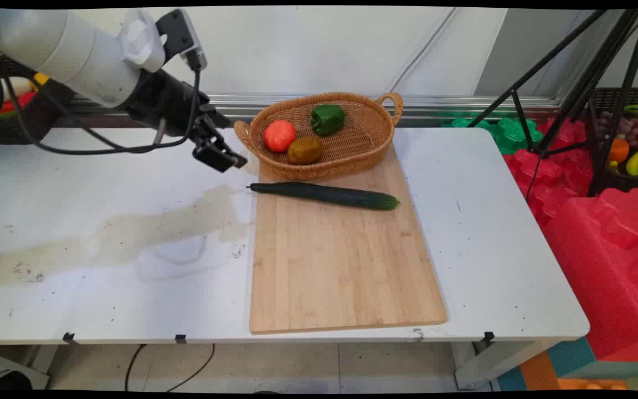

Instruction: Pick up the potato from the vegetable basket

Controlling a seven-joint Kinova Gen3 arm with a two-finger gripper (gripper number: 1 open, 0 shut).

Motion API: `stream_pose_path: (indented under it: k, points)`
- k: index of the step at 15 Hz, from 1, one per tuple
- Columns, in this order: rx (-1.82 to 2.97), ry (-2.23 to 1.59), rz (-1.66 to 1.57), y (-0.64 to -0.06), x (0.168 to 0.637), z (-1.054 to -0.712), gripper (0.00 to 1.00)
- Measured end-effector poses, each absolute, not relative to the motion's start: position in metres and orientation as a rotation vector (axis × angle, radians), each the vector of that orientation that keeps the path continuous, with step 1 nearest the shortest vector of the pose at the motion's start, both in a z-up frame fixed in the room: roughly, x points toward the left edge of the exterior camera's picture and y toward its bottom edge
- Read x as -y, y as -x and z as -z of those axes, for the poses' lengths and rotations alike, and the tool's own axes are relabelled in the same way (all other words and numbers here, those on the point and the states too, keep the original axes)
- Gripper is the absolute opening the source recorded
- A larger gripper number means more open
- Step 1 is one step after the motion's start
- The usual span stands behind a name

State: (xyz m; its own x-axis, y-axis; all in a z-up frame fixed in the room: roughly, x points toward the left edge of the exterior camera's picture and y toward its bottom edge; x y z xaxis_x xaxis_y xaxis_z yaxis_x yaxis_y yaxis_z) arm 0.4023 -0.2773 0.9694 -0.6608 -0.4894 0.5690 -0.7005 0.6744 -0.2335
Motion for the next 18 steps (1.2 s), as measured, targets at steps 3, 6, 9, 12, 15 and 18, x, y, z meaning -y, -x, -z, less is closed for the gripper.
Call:
stream_pose_path:
  k: [3,6,9,12,15,18]
  points:
    - [2.404,-0.936,-0.627,-0.397,0.293,-0.973,1.00]
    - [2.390,-0.960,-0.644,-0.388,0.319,-0.977,1.00]
    - [2.399,-0.995,-0.642,-0.379,0.349,-0.975,1.00]
    - [2.417,-1.021,-0.634,-0.371,0.374,-0.970,1.00]
    - [2.441,-1.050,-0.618,-0.362,0.403,-0.960,1.00]
    - [2.469,-1.090,-0.592,-0.352,0.437,-0.942,1.00]
